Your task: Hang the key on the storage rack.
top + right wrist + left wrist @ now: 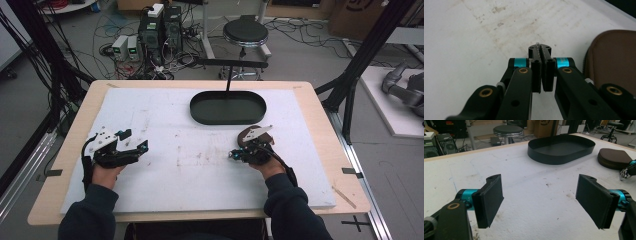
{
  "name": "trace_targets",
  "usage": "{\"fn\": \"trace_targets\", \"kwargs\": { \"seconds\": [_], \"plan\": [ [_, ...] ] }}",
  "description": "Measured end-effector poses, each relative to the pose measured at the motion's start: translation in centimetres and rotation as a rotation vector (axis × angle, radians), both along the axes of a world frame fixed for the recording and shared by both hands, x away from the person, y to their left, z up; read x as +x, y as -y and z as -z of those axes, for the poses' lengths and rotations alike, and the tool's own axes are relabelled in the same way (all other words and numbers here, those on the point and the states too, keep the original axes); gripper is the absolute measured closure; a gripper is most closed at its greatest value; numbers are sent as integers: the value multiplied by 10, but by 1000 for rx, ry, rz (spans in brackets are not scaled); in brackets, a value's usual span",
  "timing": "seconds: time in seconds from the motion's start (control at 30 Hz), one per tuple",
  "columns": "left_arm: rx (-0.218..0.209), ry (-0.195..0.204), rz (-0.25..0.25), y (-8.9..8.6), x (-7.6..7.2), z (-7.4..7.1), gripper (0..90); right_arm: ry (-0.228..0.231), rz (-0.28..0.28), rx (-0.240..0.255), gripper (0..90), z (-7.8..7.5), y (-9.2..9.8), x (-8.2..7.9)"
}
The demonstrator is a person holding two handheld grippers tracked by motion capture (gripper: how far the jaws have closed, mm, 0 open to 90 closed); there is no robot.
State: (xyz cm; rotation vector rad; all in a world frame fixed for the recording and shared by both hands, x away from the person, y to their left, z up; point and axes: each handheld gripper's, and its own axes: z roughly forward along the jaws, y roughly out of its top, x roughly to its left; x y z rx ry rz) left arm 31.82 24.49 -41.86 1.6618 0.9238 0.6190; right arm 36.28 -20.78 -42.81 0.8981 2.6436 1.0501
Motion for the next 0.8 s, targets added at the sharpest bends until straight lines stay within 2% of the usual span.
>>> {"fn": "trace_targets", "kwargs": {
  "seconds": [0.1,0.13,0.27,0.37,0.5,0.57,0.73,0.77,0.8],
  "plan": [
    [-3,-2,-3,0,0,0,216,-2,8,-38,889,0,2,-1],
    [-4,-3,-3,0,0,0,216,-6,4,-37,889,0,3,-1],
    [-2,-4,-4,0,0,0,217,16,-11,-62,900,-2,3,-4],
    [0,-5,-3,0,0,1,217,57,-9,-35,900,-9,4,-5],
    [-4,-7,-1,1,1,1,217,106,-3,23,900,-27,9,-2],
    [-2,-5,2,1,1,1,217,131,2,50,900,-38,12,3],
    [-6,-2,1,1,1,1,217,202,20,76,900,-66,18,18],
    [-6,-2,1,1,1,1,217,202,20,76,900,-66,18,18],
    [-7,0,3,1,1,1,217,232,37,95,900,-76,21,27]
  ]
}}
